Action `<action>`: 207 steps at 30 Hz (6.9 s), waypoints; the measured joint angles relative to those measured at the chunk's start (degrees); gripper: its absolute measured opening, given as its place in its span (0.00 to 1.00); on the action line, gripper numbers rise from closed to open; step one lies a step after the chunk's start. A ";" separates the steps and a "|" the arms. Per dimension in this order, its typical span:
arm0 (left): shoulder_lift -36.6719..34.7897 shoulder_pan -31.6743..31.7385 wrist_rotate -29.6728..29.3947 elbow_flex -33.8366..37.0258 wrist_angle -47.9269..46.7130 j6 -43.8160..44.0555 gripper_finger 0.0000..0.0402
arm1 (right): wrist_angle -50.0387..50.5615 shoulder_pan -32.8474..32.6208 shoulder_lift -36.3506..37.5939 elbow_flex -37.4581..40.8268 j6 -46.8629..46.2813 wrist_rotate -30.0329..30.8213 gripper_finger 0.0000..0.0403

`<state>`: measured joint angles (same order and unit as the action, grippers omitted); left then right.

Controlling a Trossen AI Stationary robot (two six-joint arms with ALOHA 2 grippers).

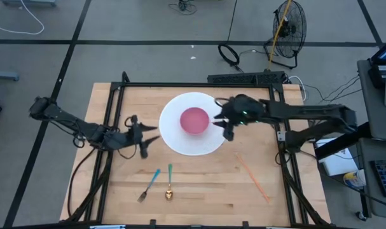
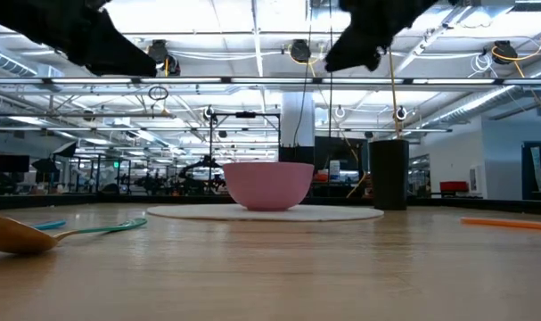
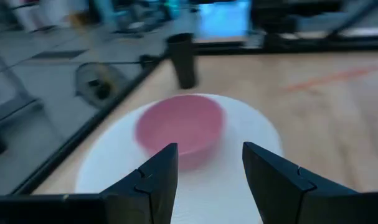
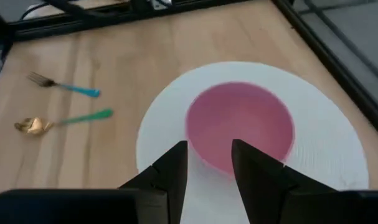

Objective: Pick & Place Utensil
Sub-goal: Put the pink bowl on the white mat

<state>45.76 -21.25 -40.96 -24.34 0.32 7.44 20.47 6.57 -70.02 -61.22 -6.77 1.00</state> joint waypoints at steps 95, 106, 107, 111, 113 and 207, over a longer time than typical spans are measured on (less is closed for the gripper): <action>60.48 47.69 46.96 -50.11 -33.69 9.72 0.46 | -53.51 -18.69 29.53 49.71 26.98 0.37 0.29; 60.48 47.69 46.96 -50.11 -33.78 9.19 0.40 | -53.51 -18.69 29.53 49.71 26.97 0.38 0.29; 60.48 47.69 46.96 -50.11 -33.78 9.17 0.37 | -53.51 -18.69 29.53 49.71 26.96 0.39 0.29; 60.48 47.69 46.96 -50.11 -33.78 8.74 0.23 | -53.51 -18.69 29.53 49.69 26.97 0.39 0.29; 60.48 47.69 46.96 -50.11 -33.78 8.74 0.17 | -53.51 -18.69 29.53 49.69 26.97 0.39 0.29; 55.32 48.61 37.87 -49.74 -45.58 3.14 0.04 | -51.91 -18.68 29.53 49.69 26.28 0.41 0.29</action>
<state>101.08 27.36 -3.09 -74.08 -45.26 10.58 -31.44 -12.11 -40.49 -11.53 19.51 1.41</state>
